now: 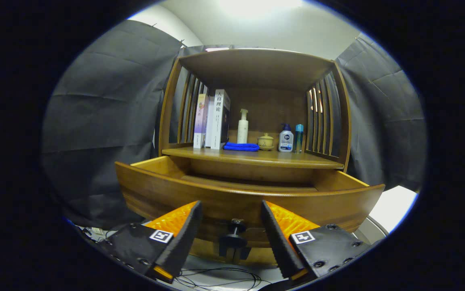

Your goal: Pull open the drawer, take out the items inside it, and place them on the countertop above the cabinet.

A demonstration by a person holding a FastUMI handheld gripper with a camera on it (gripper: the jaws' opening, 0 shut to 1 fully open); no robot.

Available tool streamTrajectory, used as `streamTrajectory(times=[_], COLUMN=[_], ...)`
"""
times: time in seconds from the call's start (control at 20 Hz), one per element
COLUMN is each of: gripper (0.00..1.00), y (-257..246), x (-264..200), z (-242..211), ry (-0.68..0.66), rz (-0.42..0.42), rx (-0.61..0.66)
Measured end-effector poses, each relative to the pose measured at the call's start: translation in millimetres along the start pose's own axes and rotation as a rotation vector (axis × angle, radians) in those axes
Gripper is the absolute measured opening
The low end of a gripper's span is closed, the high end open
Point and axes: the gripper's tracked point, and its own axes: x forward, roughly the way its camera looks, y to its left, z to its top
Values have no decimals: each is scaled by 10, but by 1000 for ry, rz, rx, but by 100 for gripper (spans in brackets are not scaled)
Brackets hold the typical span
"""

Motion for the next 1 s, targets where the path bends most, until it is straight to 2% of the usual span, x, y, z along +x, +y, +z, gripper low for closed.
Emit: streamTrajectory(times=[0.15, 0.3, 0.45, 0.6, 0.9, 1.0], gripper=[98, 98, 98, 98, 98, 98], y=[-104, -202, -249, -284, -184, -169], x=[30, 84, 226, 489, 1020, 1138], z=[218, 434, 687, 879, 699, 549], ry=[-21, -38, -12, 21, 240, 320], rz=[-10, -19, -1, 26, 107, 131], rx=[-14, -14, 53, 55, 123, 109])
